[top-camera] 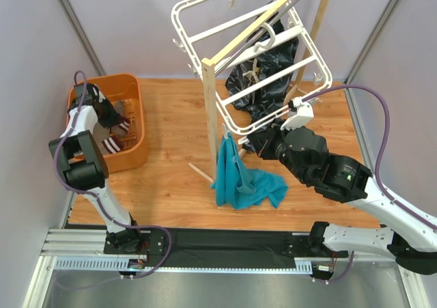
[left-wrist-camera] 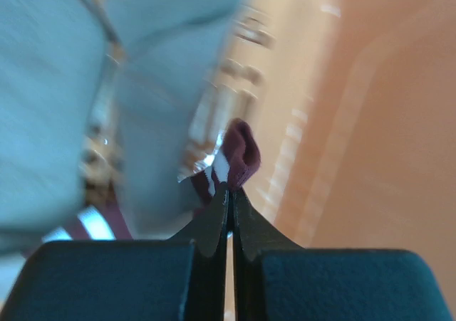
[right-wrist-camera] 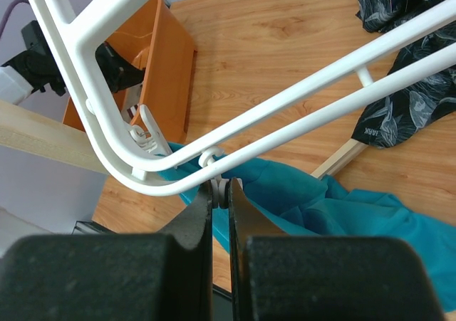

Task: Clip the socks to the hanger
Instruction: Pick up the sock from the bin, then clamp the sock onto the hanger.

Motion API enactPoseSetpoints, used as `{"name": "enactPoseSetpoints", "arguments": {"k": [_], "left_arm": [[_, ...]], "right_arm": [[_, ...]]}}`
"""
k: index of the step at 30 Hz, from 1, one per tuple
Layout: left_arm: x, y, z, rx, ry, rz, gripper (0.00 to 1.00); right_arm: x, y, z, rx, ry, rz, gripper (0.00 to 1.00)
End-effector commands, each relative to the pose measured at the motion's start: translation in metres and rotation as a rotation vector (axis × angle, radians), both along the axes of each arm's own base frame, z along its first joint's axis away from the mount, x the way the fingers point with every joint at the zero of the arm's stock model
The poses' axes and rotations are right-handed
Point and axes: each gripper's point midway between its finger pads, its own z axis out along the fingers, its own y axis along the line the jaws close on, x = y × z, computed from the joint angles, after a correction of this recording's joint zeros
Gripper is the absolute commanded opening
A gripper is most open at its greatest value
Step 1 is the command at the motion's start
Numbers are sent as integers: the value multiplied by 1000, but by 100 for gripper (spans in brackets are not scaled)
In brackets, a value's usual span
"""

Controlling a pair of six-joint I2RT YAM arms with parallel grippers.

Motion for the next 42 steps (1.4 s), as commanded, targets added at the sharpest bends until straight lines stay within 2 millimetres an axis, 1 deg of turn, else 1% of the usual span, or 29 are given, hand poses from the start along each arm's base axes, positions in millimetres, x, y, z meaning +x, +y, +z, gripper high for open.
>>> {"name": "enactPoseSetpoints", "arguments": {"k": [1,2,3,4,5,6,8,10,11,13,14,16,17,18,19,20,21,22,24,25,28,30,31,32,34,36,40,41,42], "left_arm": [[-16,-48,69,-96,-136,-41,0],[-22,-66,74,-109,-137,-69,0],[-32,-77,93,-114,-176,-69,0],[-44,-87,89,-128,-160,-72,0],[-54,-98,93,-148,-159,-82,0],[-68,-107,106,-161,-184,-78,0],[-89,-125,110,-163,-148,-107,0],[-106,-137,130,-138,-176,-132,0],[-125,-148,140,-124,-172,-144,0],[-146,-166,152,-136,-167,-167,0],[-161,-166,172,-123,-225,-146,0],[-184,-169,197,-145,-282,-119,0],[-202,-170,229,-144,-380,-130,0],[-213,-173,243,-154,-417,-148,0],[-231,-185,250,-197,-409,-206,0],[-246,-192,272,-210,-457,-258,0],[-258,-199,273,-246,-429,-289,0],[-276,-214,282,-312,-436,-370,0],[-296,-228,296,-375,-468,-441,0],[-315,-238,306,-423,-507,-514,0],[-341,-252,316,-508,-517,-604,0],[-349,-258,320,-560,-499,-630,0],[-355,-262,325,-596,-500,-666,0],[-357,-265,333,-622,-518,-679,0],[-361,-268,342,-650,-528,-714,0],[-361,-271,350,-675,-545,-736,0],[-358,-279,352,-756,-530,-773,0],[-356,-281,352,-768,-526,-783,0],[-361,-287,353,-784,-516,-828,0]], "right_arm": [[-2,-7,-6,-59,17,11,0],[-2,-9,-6,-57,17,8,0],[-2,-9,-5,-54,13,12,0],[-4,-9,-3,-48,11,21,0],[-4,-9,-2,-49,8,24,0],[-4,-9,-2,-51,6,30,0],[-5,-10,-3,-57,-1,39,0],[-7,-8,-2,-53,-8,55,0],[-8,-7,-3,-54,-10,66,0],[-9,-6,-4,-56,-9,77,0],[-10,-5,-5,-57,-7,83,0],[-12,-3,-6,-57,-6,104,0],[-13,-2,-7,-59,-3,110,0],[-14,-2,-10,-62,0,114,0],[-14,-2,-10,-59,0,119,0],[-17,-2,-7,-53,-9,133,0],[-17,-2,-9,-56,-11,139,0],[-18,-2,-7,-56,-15,145,0],[-21,-2,-5,-54,-19,158,0],[-21,-3,-4,-52,-22,162,0],[-28,-2,2,-37,-26,201,0],[-37,0,3,-38,-17,249,0],[-40,-1,9,-32,-17,261,0],[-45,0,1,-65,16,291,0],[-53,3,8,-63,20,343,0],[-66,6,8,-65,49,416,0],[-81,8,27,-27,31,496,0],[-86,9,37,-11,19,522,0],[-87,10,40,-10,15,527,0]]}}
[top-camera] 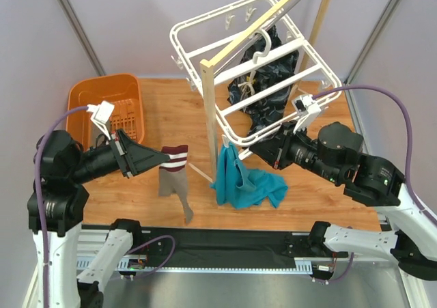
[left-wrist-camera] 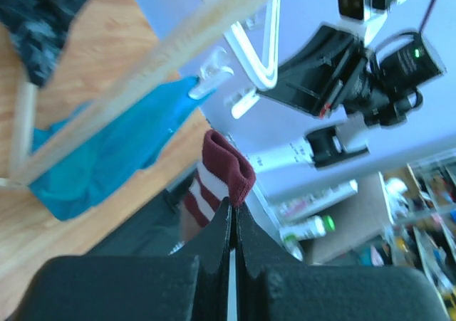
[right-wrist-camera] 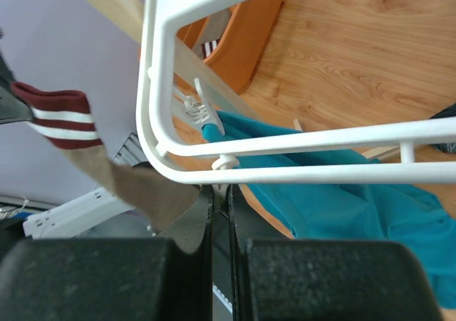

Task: Clip the socks to the hanger
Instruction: Clamp the sock onto the hanger.

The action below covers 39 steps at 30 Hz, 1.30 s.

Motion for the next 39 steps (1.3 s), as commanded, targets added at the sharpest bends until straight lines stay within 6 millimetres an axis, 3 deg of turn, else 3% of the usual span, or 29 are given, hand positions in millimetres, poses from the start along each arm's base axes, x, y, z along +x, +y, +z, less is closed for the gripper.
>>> {"name": "enactPoseSetpoints", "arguments": {"k": [1,2,4,7,9,14,15,25,39], "left_arm": [[-1,-17,11,-91,119,-93,0],[-7,-26,8,-73,131,-147,0],[9,-35,8,-37,113,-124,0],[10,-47,8,-11,86,-142,0],[2,-56,16,-52,44,-197,0],[-22,-89,10,-44,8,-368,0],[-20,-93,9,-42,10,-360,0],[-24,-101,-32,34,55,-435,0],[-25,-125,-14,-14,23,-504,0]], "right_arm": [[-28,8,3,-31,25,166,0],[-27,8,5,-32,24,161,0],[-25,10,6,-25,23,158,0],[-24,13,9,-5,22,154,0],[-25,14,10,5,23,161,0],[-41,19,20,63,13,250,0],[-43,16,24,77,1,253,0],[-60,7,40,166,-27,305,0],[-66,18,41,160,-41,375,0]]}}
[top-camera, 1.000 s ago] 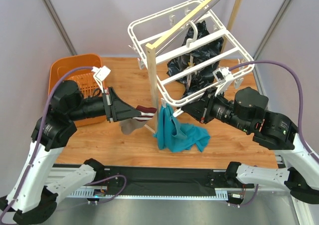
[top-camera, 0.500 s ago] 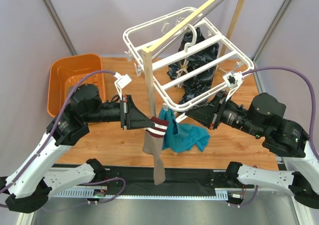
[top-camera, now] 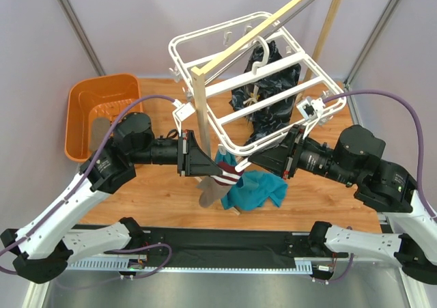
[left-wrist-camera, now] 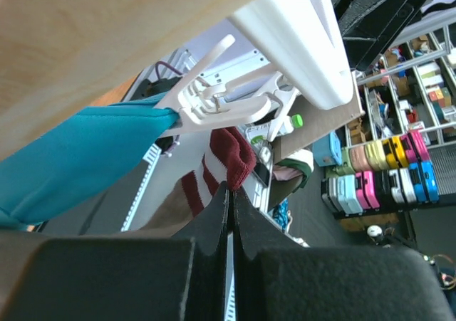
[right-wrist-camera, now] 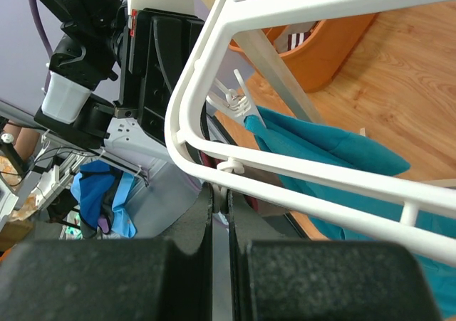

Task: Clip the socks to the hanger
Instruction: Clamp the sock onto the hanger.

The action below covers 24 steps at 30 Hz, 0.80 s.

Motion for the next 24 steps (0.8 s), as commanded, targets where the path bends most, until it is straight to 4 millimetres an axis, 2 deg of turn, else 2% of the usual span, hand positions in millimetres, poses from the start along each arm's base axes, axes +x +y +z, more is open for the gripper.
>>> {"name": "enactPoseSetpoints", "arguments": {"k": [1,12,24], "left_arm": [[-8,-6,27,-74,-52,-43,0],[-10,-13,29,-85,-45,-69,0],[-20,-30,29,-93,-33,-141,0]], "right_arm": [[-19,9,4,14,-14,121,0],[-23,12,4,25,-17,153,0],[-26,18,5,31,-23,185,0]]}}
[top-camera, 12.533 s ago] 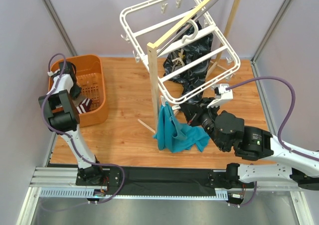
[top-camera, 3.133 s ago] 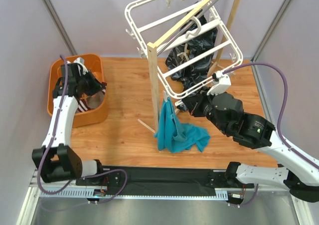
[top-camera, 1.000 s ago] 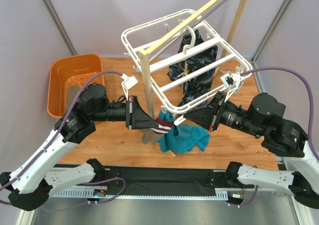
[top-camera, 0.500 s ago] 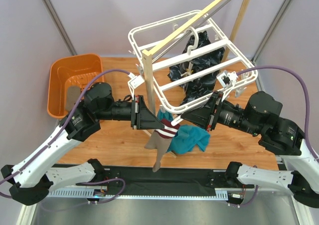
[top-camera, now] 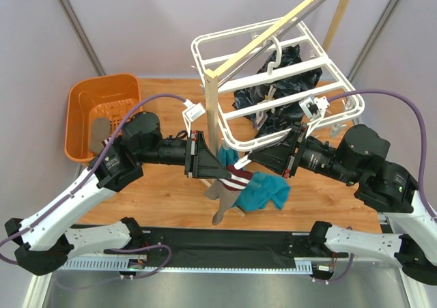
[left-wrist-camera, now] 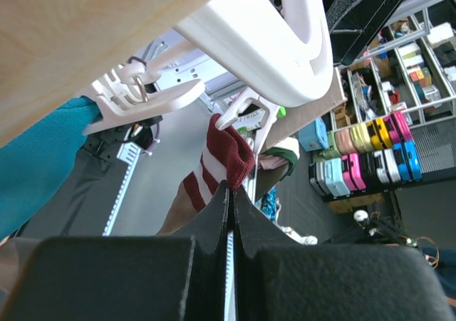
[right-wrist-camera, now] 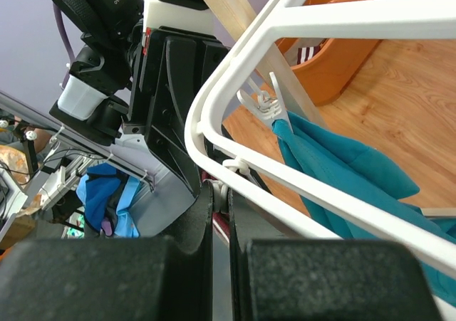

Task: Clip the socks to the hanger
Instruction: Clamp the sock onto the hanger.

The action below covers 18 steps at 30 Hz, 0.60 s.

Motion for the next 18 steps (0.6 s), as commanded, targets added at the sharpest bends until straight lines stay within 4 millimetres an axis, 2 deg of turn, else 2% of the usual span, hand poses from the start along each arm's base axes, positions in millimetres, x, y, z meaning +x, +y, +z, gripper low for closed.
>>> {"name": "enactPoseSetpoints", "arguments": {"k": [1,18], "left_arm": [[-10,-10,22,-70,-42,-70,0],[-3,-5,29,-98,-62,7,0]], "right_arm": [[-26,13,-5,-3,1,169,0],[-35,19,-9,-15,3,237,0]]}}
